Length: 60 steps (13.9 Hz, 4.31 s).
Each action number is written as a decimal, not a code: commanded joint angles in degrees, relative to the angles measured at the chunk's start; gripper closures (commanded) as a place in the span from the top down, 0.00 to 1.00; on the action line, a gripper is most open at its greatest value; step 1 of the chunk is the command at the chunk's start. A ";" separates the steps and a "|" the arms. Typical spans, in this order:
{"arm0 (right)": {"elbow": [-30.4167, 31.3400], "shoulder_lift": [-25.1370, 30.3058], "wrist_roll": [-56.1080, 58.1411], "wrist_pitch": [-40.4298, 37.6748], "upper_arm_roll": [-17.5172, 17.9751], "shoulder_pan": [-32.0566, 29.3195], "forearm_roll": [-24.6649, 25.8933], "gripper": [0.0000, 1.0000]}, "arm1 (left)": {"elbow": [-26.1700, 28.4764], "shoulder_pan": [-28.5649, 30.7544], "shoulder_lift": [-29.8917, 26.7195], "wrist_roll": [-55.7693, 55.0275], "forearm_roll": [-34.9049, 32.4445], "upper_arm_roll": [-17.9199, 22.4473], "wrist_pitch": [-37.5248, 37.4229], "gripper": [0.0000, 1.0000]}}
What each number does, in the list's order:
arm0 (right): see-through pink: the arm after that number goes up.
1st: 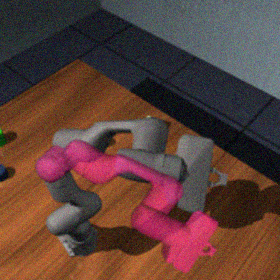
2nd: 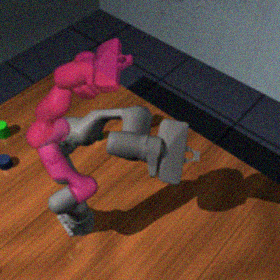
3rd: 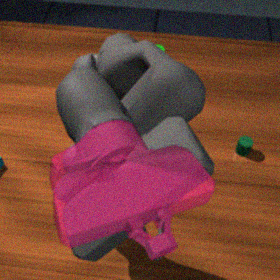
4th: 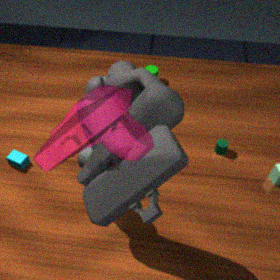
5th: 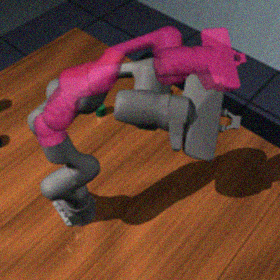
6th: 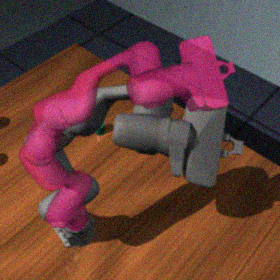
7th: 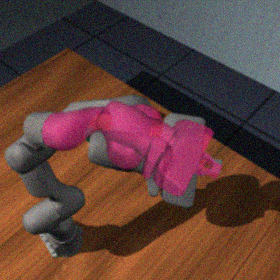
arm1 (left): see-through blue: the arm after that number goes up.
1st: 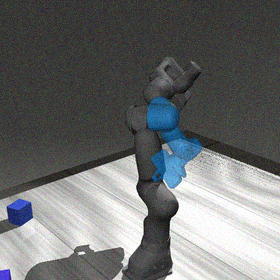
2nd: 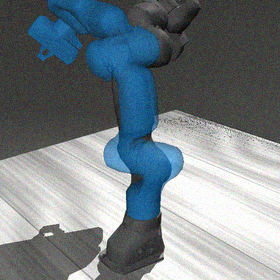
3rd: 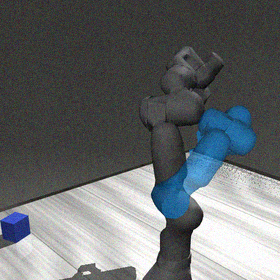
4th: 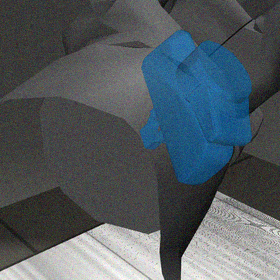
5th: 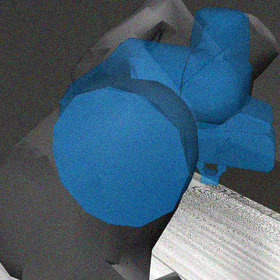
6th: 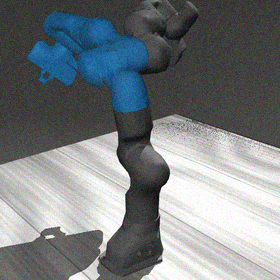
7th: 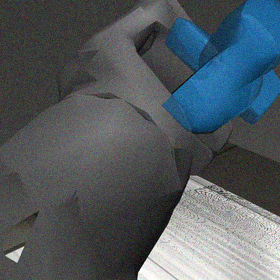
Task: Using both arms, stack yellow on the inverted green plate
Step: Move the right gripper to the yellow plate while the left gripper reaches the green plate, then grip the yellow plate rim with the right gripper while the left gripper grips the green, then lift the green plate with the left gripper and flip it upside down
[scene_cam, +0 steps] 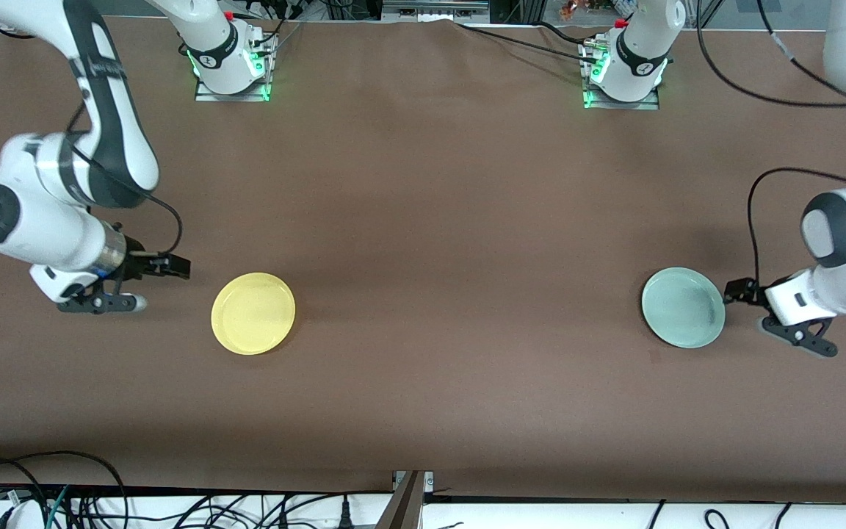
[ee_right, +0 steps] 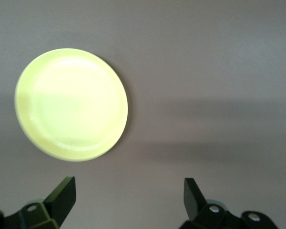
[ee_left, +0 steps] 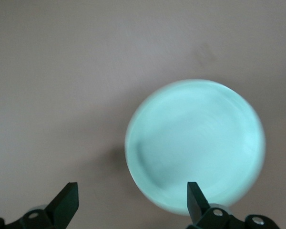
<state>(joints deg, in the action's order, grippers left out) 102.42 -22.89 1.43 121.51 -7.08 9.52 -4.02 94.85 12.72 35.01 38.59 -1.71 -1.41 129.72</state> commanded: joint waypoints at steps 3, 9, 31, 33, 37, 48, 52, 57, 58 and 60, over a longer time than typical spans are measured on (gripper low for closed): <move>-0.99 -6.89 10.14 7.42 0.23 -0.90 -11.23 1.00 | -2.04 0.99 8.04 7.64 0.57 -0.35 9.94 1.00; -1.08 -11.29 14.31 13.66 0.05 0.06 -10.42 1.00 | -1.60 1.07 8.32 12.19 -0.04 -0.44 9.77 0.28; -1.17 -14.46 -0.28 14.46 -0.04 1.47 -6.53 0.00 | -11.44 -23.68 -2.23 -18.58 -31.30 -1.40 -16.06 0.00; -1.26 -14.03 -1.07 14.37 0.05 1.56 -6.53 0.00 | -11.62 -31.49 -1.10 -28.34 -38.76 -1.06 -22.72 0.00; -1.52 -13.15 -4.66 13.41 0.14 1.64 -6.44 0.00 | -13.98 -45.47 5.22 -49.95 -51.53 -0.88 -35.03 0.00; -4.33 -12.00 -4.41 7.17 -0.04 1.73 -6.53 0.00 | -22.16 -64.05 16.75 -83.84 -54.19 -0.70 -49.73 0.00; -4.33 -12.00 -4.33 7.08 -0.04 1.65 -6.53 0.00 | -23.48 -64.32 16.32 -86.82 -45.87 -1.40 -43.36 1.00; -4.33 -12.09 -4.33 7.08 -0.04 1.56 -6.53 0.00 | -26.12 -61.25 15.18 -95.10 -27.85 -1.32 -27.62 1.00; -4.33 -12.09 -4.24 7.08 -0.04 1.56 -6.53 0.00 | -26.12 -60.02 14.82 -95.10 -23.82 -1.40 -24.28 1.00; -4.33 -12.09 -4.33 7.08 -0.04 1.47 -6.53 0.00 | -26.12 -58.61 14.47 -95.19 -15.20 -1.14 -17.95 1.00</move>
<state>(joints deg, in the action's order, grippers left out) 97.86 -35.73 -2.18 129.45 -7.16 11.21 -10.71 69.92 -47.50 49.61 -56.05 -23.36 -2.35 107.91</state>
